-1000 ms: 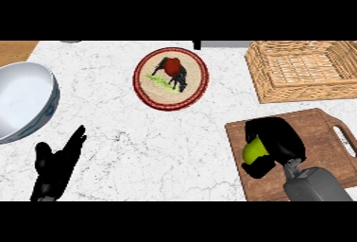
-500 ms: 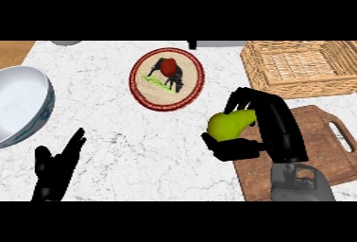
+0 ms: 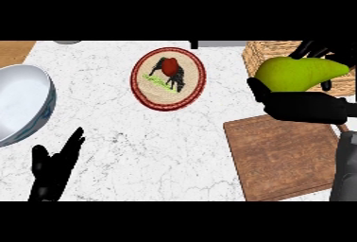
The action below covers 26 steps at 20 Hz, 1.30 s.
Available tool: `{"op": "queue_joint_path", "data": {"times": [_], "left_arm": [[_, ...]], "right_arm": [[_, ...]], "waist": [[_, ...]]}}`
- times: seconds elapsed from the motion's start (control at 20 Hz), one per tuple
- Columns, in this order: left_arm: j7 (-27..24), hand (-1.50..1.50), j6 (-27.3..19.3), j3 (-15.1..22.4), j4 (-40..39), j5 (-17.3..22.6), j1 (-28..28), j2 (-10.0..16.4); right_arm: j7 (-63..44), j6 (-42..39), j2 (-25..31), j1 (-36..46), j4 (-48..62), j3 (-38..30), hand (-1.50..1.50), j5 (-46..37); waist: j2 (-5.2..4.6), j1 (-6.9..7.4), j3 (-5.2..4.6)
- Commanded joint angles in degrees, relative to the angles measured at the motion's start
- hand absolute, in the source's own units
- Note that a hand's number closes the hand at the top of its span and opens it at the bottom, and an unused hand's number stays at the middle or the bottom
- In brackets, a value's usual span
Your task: Pick the pear from the cutting board and place it in the basket
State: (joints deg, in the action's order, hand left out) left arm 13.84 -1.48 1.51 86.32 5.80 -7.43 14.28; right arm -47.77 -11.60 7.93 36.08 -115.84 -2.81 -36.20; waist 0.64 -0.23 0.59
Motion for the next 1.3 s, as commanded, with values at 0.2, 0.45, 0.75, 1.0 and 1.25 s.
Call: {"op": "queue_joint_path", "data": {"times": [0.2,0.45,0.75,1.0,1.25], "left_arm": [[3.2,0.0,-0.5,-0.3,-5.6,-0.8,2.1,-1.0],[3.7,0.0,1.3,-0.3,-4.3,-0.2,1.2,-0.1],[2.5,0.0,1.5,-0.9,-4.6,0.0,1.1,-0.8],[3.2,0.0,1.3,-1.1,-7.2,-0.8,3.4,-1.2],[0.4,0.0,4.0,-1.8,-4.8,0.2,-1.3,0.1]], "right_arm": [[-1.0,-3.2,9.5,11.1,10.6,-12.8,1.5,5.9],[1.9,-3.4,15.7,20.7,26.2,-16.5,1.5,6.7],[12.0,-0.4,18.8,21.7,39.2,-15.3,1.5,3.8],[21.3,6.1,17.0,18.3,46.9,-16.1,1.5,2.8],[29.2,7.1,19.5,17.5,56.3,-22.2,1.5,7.9]], "waist": [[-0.77,0.24,-0.61],[-1.01,1.23,-0.63],[-1.18,1.91,-0.62],[-1.28,1.36,-0.6],[-1.31,1.52,-0.56]]}}
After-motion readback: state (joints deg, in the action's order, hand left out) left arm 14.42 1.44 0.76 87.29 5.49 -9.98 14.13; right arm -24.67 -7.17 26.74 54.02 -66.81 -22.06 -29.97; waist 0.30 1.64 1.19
